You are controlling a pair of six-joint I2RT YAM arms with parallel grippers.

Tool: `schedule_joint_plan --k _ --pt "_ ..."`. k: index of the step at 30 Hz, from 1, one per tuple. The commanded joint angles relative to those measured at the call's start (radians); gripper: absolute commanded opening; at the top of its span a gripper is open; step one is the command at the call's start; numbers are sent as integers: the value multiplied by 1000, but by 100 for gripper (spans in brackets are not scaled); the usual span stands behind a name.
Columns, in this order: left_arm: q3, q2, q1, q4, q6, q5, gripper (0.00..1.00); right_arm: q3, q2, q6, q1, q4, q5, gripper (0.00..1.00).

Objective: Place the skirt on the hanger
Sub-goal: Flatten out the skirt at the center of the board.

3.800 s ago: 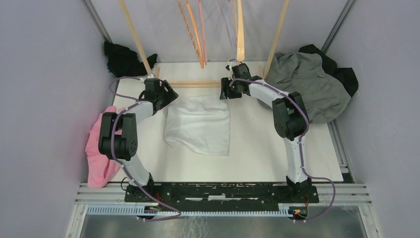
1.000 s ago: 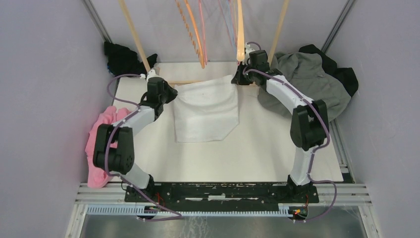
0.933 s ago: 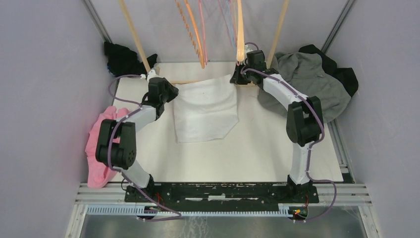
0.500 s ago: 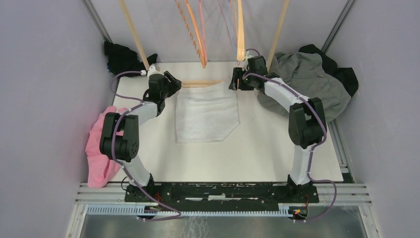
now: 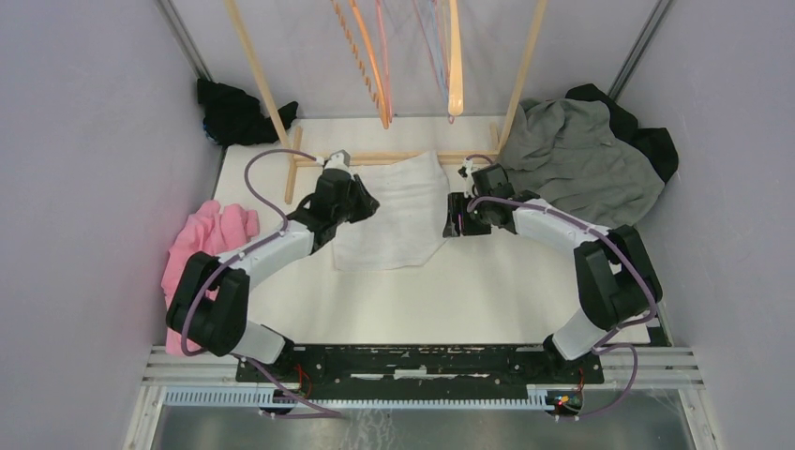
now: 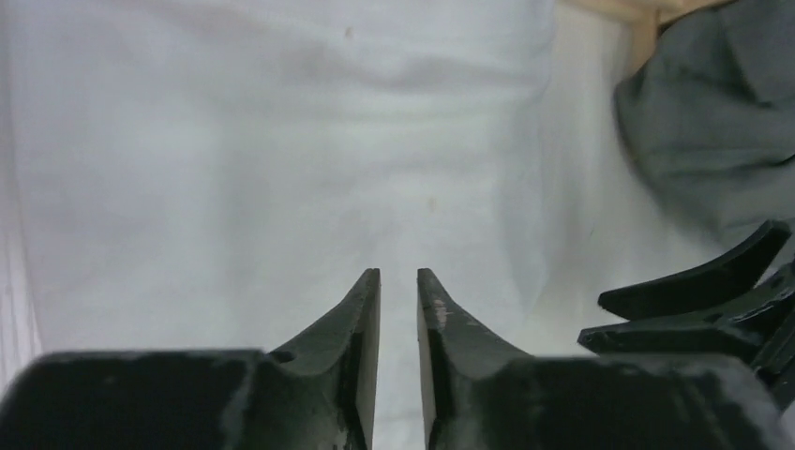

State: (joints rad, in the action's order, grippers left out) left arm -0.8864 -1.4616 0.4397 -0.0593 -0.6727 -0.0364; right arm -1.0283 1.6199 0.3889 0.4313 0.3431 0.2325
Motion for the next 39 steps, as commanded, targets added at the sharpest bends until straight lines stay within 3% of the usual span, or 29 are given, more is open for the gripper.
schedule_joint_plan --k 1,3,4,12,18,26,28,32,39 --pt "100 41 11 56 11 -65 16 59 -22 39 4 -136 -20 62" --pt "119 34 12 68 14 -71 4 77 -9 50 6 -168 -26 62" --pt "125 28 12 69 15 -68 3 85 -5 54 6 -182 -26 62" --pt "191 13 22 59 11 -86 3 120 -9 93 91 -216 -31 62" --pt "234 28 25 45 6 -93 3 158 28 161 202 -242 -170 62" --pt "251 9 25 46 -1 -142 3 124 86 179 257 -172 -372 62" --pt "244 -2 25 64 -10 -149 3 111 100 170 268 -141 -402 56" --pt "234 8 24 117 -38 -155 3 115 95 161 281 -122 -408 30" --pt "273 96 26 179 -77 -131 3 154 14 145 302 -69 -399 25"
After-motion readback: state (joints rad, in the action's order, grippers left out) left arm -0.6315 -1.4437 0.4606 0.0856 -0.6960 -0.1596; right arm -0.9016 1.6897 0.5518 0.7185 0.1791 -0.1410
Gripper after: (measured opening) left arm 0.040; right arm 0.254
